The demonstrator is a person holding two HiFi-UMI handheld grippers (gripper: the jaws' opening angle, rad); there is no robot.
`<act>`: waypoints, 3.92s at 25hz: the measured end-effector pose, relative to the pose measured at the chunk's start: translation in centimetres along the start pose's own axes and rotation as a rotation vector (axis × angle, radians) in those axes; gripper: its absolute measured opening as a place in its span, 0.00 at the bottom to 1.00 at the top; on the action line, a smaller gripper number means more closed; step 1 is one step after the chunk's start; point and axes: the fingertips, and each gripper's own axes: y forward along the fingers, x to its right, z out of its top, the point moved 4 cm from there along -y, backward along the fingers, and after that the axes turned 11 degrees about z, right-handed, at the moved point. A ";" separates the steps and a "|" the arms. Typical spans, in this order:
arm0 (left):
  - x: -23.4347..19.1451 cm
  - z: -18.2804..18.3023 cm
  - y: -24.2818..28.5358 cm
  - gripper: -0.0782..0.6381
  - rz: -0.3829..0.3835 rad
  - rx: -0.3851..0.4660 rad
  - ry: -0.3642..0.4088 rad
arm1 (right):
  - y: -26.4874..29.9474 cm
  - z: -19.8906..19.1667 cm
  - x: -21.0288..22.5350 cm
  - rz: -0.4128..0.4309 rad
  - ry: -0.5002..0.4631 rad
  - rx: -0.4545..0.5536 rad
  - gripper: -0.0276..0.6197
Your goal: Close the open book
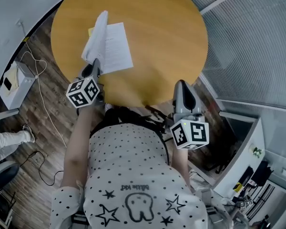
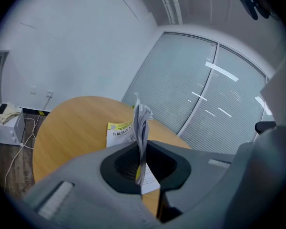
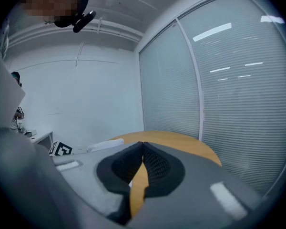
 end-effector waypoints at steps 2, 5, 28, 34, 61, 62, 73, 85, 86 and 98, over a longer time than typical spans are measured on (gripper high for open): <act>0.2 0.0 0.1 0.15 -0.005 -0.004 0.005 | -0.4 0.0 0.1 -0.009 0.003 0.002 0.05; 0.4 -0.1 0.1 0.15 -0.005 -0.008 0.013 | -1.0 -0.1 0.6 -0.021 0.010 0.004 0.05; 0.8 -0.2 0.6 0.16 -0.022 -0.018 0.074 | -3.0 -0.4 1.1 -0.070 0.008 -0.012 0.05; 1.4 -0.6 1.2 0.16 -0.036 -0.031 0.113 | -2.7 -0.4 1.4 -0.079 0.010 -0.013 0.05; 3.6 -3.3 3.6 0.16 -0.121 -0.116 0.206 | -1.2 0.0 2.1 -0.114 0.013 -0.026 0.05; 3.6 -3.4 3.6 0.16 -0.123 -0.118 0.208 | -1.2 0.0 2.2 -0.115 0.013 -0.025 0.05; 4.3 -4.5 4.6 0.16 -0.140 -0.146 0.240 | -1.2 0.1 3.0 -0.133 0.012 -0.020 0.05; 4.4 -5.8 5.1 0.16 -0.145 -0.169 0.240 | -1.7 -0.1 3.4 -0.156 0.023 -0.016 0.05; 4.4 -5.9 5.1 0.16 -0.145 -0.170 0.240 | -1.8 -0.2 3.4 -0.157 0.023 -0.017 0.05; 4.8 -6.7 6.0 0.16 -0.153 -0.212 0.320 | -2.1 -0.1 3.8 -0.177 0.026 -0.013 0.05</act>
